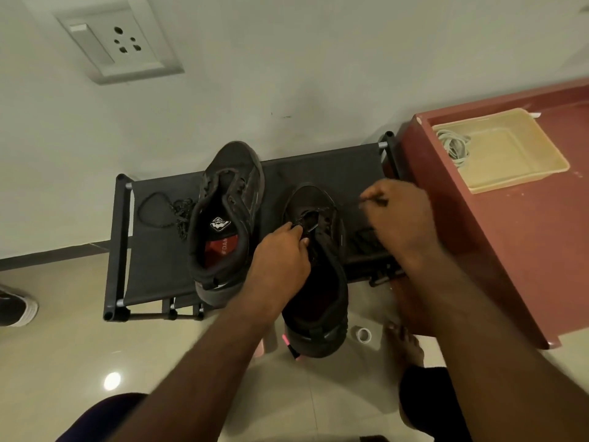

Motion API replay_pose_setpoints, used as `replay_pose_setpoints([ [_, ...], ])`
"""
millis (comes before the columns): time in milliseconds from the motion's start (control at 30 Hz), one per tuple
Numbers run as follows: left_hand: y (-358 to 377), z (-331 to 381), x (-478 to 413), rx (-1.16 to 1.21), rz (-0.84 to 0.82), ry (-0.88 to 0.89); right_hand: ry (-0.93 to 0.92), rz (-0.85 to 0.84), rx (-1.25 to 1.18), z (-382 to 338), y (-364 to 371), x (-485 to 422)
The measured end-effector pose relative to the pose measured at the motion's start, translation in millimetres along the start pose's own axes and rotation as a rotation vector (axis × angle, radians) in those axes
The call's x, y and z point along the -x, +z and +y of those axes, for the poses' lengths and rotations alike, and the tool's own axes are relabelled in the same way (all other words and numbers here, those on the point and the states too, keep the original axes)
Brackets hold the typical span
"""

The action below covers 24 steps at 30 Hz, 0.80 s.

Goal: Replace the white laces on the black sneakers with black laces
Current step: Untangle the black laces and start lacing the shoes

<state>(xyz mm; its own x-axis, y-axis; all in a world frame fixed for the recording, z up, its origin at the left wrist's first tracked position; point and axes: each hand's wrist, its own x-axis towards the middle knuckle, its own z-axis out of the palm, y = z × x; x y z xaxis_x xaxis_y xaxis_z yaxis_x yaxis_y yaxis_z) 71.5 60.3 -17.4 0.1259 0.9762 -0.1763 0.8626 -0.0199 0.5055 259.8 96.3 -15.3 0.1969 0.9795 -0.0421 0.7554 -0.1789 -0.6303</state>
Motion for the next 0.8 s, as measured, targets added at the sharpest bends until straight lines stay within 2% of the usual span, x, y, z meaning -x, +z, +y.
replay_pose_setpoints([
  [100, 4, 1, 0, 0.020, 0.030, -0.005, 0.061, 0.384, -0.112, 7, -31, -3],
  [167, 6, 0, -1, 0.033, 0.046, -0.013, 0.163, 0.509, -0.288, 12, -37, -4],
  [200, 7, 1, -1, 0.047, 0.053, -0.023, 0.196, 0.468, -0.300, 12, -37, -4],
  [233, 8, 0, -2, 0.071, 0.057, -0.040, 0.208, 0.328, -0.242, 10, -32, -3],
  [300, 8, -2, -4, 0.146, 0.072, -0.091, 0.194, -0.062, -0.080, 2, -19, 4],
  [367, 6, -4, -7, 0.260, 0.103, -0.158, 0.174, -0.274, -0.053, -14, -8, 15],
  [500, 3, -10, -14, 0.340, 0.158, -0.202, 0.155, -0.364, -0.257, -28, 4, 16],
  [600, 3, -9, -24, 0.178, 0.170, -0.135, 0.184, -0.380, -0.368, -25, 6, 13],
  [767, -4, 1, -54, -0.095, 0.070, -0.085, 0.345, -0.368, -0.481, -16, 15, -1],
  [800, -6, 2, -58, -0.131, 0.055, -0.083, 0.310, -0.354, -0.450, -17, 18, 1],
])
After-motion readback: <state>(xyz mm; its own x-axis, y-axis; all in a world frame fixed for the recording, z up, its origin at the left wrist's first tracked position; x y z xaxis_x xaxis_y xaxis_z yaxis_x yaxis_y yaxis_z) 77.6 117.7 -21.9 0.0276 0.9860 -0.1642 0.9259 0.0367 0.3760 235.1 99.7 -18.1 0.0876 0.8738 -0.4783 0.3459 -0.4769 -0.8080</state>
